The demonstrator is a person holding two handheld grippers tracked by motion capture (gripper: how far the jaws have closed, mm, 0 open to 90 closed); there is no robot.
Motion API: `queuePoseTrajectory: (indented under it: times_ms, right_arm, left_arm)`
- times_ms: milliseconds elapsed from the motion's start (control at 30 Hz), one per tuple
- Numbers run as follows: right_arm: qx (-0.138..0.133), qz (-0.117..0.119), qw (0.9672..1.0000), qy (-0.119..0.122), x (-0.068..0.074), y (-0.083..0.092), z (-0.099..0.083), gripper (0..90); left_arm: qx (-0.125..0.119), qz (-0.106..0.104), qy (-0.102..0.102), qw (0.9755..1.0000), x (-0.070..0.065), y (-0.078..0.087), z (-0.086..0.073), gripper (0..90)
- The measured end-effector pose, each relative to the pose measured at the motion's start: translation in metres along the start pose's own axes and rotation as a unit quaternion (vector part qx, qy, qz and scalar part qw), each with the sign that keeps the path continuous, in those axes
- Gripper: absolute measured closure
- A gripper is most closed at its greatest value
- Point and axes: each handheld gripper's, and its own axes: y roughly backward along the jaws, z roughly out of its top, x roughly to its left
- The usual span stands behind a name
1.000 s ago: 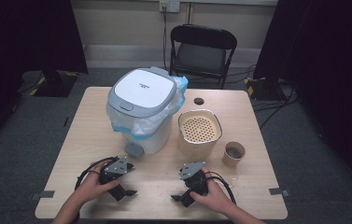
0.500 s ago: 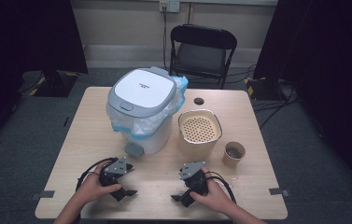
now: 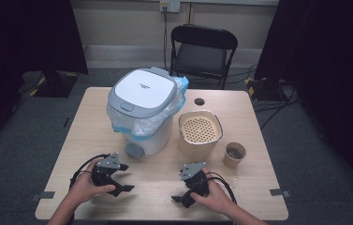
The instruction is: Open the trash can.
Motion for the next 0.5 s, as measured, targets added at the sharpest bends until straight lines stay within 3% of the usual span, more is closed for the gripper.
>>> queuePoseTrajectory:
  times_ms: [100, 267, 367, 500]
  right_arm:
    - [0.000, 0.000, 1.0000, 0.000, 0.000, 0.000, 0.000, 0.0]
    - [0.000, 0.000, 1.0000, 0.000, 0.000, 0.000, 0.000, 0.0]
    - [0.000, 0.000, 1.0000, 0.000, 0.000, 0.000, 0.000, 0.0]
    - [0.000, 0.000, 1.0000, 0.000, 0.000, 0.000, 0.000, 0.0]
  left_arm:
    - [0.005, 0.010, 0.002, 0.9999, -0.001, 0.004, 0.004, 16.0]
    - [0.011, 0.011, 0.028, 0.9995, -0.001, 0.008, 0.010, 16.2]
    - [0.015, 0.025, 0.044, 0.9986, -0.001, 0.012, 0.015, 17.5]
    - [0.011, 0.021, 0.061, 0.9978, 0.000, 0.016, 0.018, 17.6]
